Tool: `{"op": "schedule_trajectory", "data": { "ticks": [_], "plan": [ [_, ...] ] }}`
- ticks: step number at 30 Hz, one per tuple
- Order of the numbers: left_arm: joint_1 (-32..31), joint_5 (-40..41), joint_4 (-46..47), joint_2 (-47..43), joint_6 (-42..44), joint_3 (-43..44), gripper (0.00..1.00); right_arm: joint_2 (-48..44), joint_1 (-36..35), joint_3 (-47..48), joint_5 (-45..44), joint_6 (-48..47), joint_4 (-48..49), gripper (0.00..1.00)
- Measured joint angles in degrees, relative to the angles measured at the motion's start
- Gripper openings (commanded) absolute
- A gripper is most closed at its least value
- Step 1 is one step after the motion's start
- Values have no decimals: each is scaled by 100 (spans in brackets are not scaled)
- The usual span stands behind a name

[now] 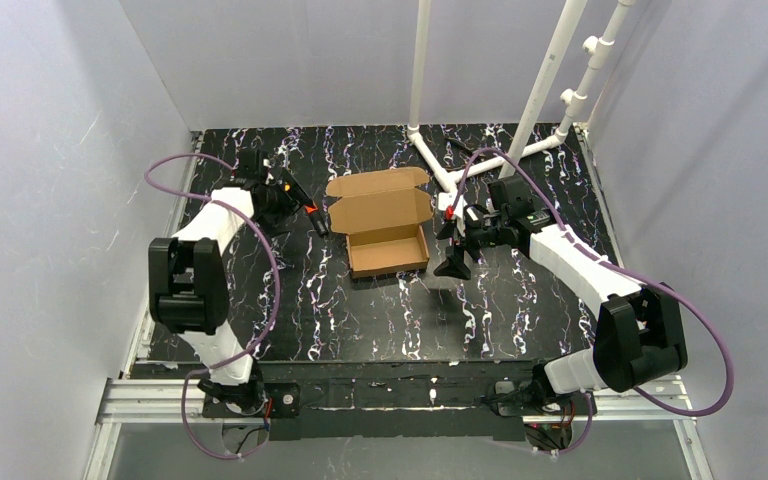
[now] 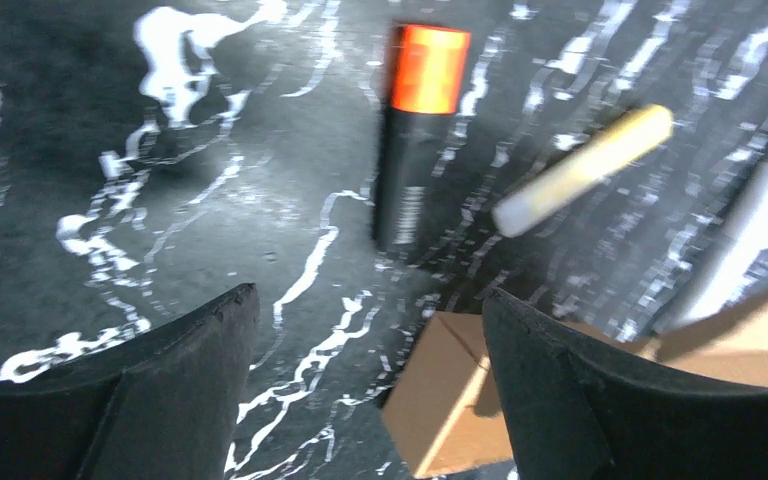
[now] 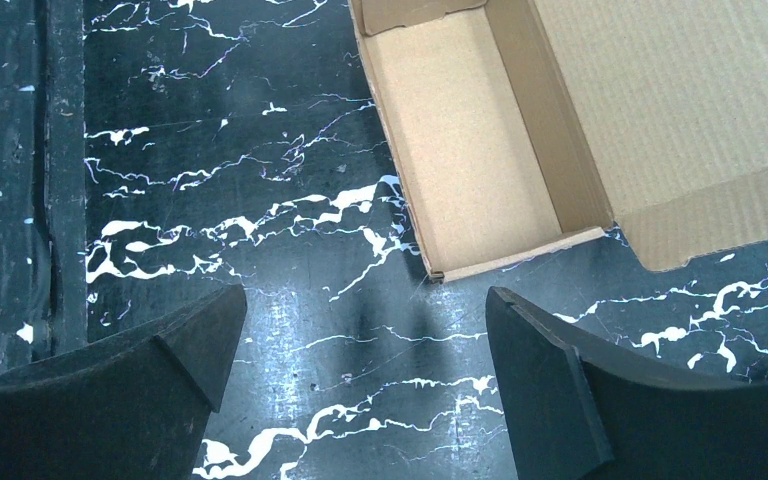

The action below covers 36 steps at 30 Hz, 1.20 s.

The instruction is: Fold the paper box

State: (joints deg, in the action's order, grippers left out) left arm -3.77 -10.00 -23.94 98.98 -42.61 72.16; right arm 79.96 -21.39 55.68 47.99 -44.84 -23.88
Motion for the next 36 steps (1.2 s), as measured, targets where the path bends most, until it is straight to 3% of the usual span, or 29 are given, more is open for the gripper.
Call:
{"op": "schedule_trajectory", "data": {
  "ticks": [6, 12, 22, 29, 33, 36],
  "plan": [
    [-275, 1121, -1355, 662, 92, 1051, 73, 0, 2, 0, -39, 92, 9, 98],
    [-660, 1679, -2100, 1576, 341, 2337, 68, 0, 4, -2, -83, 125, 42, 98],
    [-763, 1823, -2601, 2559, 494, 3351, 55, 0, 7, -7, -98, 138, 44, 98],
    [-809, 1672, -2612, 2903, 616, 3716, 53, 0, 7, -9, -92, 140, 44, 98],
    [-815, 1611, -2610, 3147, 643, 3783, 42, 0, 7, -9, -87, 140, 44, 98],
    [-822, 1598, -2638, 3235, 649, 3783, 39, 2, 7, -9, -85, 140, 44, 98]
  ]
}}
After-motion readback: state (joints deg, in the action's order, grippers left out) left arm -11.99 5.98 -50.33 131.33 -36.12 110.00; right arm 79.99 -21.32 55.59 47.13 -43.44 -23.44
